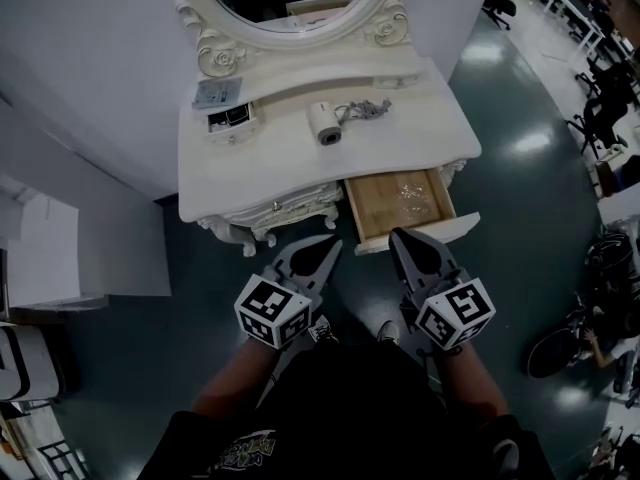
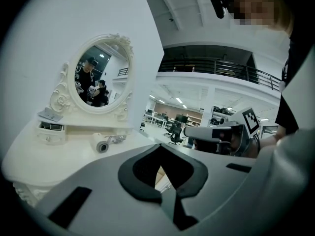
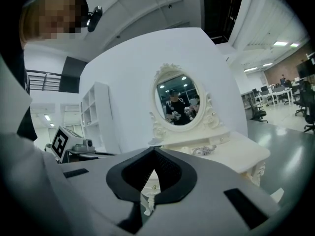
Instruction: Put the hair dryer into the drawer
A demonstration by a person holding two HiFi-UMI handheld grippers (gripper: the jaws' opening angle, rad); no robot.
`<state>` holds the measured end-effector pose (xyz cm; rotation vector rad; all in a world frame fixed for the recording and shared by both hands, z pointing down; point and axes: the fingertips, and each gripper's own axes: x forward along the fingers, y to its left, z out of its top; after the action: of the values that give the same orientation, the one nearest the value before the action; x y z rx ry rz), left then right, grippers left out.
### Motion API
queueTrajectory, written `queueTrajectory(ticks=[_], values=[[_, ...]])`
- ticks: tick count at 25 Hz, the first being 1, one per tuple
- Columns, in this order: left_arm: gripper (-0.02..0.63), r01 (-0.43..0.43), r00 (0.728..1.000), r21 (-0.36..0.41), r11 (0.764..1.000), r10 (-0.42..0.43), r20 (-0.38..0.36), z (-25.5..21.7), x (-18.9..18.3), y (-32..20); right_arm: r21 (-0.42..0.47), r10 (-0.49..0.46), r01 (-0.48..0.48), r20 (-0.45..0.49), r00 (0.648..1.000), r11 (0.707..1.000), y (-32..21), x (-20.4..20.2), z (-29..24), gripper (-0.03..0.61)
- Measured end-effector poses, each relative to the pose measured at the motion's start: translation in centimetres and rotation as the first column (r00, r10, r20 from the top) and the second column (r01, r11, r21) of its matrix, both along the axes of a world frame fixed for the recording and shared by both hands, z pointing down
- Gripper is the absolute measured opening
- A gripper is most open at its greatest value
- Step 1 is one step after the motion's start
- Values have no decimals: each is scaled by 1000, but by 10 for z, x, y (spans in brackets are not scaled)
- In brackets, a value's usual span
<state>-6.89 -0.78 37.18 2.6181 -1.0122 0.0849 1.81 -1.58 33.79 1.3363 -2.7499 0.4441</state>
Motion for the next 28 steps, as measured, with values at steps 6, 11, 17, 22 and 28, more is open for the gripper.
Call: queueTrajectory(ticks=[6, 11, 17, 22, 28], values=[[3, -11, 1000, 11, 1000, 11, 9, 2, -31, -11, 6, 22, -22, -1, 1000, 1000, -13, -28, 1, 29], [3, 6, 1000, 14, 1000, -6, 14, 6, -45, -18, 9, 13, -13, -12, 1000, 1000, -26, -37, 4, 29], [3, 52, 999, 5, 999, -52, 5, 11, -43, -36, 19, -26, 27, -54, 998, 999, -64, -32, 7, 29], [3, 122, 993, -18, 992, -121, 9, 10, -27, -65, 8, -88, 89, -69, 994, 996, -110, -16, 8, 29], [3, 186, 982, -33, 982, -185, 32, 12, -7, -101, -21, -158, 157, -87, 984, 987, -165, 1, 20, 31]])
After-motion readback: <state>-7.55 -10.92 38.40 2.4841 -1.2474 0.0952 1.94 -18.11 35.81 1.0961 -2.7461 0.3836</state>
